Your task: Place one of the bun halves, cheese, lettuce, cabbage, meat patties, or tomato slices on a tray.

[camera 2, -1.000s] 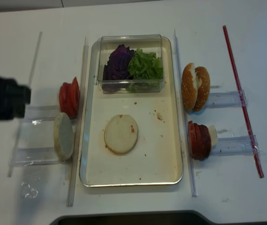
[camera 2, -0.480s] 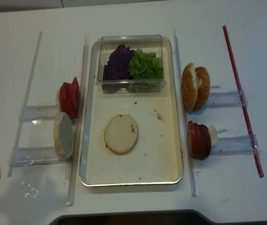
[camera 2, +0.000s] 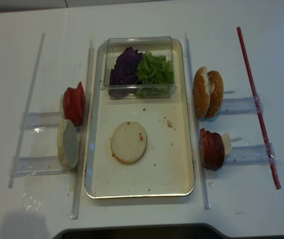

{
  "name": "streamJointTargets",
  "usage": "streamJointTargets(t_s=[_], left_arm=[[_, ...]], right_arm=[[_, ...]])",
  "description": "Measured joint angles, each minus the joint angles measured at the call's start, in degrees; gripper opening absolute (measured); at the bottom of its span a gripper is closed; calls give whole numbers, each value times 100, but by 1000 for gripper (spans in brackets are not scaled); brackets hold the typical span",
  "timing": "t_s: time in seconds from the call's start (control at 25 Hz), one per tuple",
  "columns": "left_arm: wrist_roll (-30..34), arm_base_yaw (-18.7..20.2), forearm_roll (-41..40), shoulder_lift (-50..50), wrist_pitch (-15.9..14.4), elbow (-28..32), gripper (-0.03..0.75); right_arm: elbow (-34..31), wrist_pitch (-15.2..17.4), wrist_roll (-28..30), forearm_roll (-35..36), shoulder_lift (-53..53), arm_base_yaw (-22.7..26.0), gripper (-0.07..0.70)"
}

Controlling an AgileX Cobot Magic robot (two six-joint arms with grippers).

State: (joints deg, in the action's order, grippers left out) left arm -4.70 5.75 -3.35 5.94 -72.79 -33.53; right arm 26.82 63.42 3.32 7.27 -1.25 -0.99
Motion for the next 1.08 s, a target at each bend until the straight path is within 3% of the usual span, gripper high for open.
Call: streamJointTargets(t_s=[0.2, 0.4, 1.08], left_arm=[[137, 0, 33, -668, 6, 341, 411], [420, 0, 47, -679, 421, 543, 411], [168, 0, 36, -679, 519, 559, 411]], right_arm=[[0, 0, 0, 0, 0, 0, 462], [0, 0, 0, 0, 0, 0, 462], [0, 0, 0, 0, 0, 0, 462]])
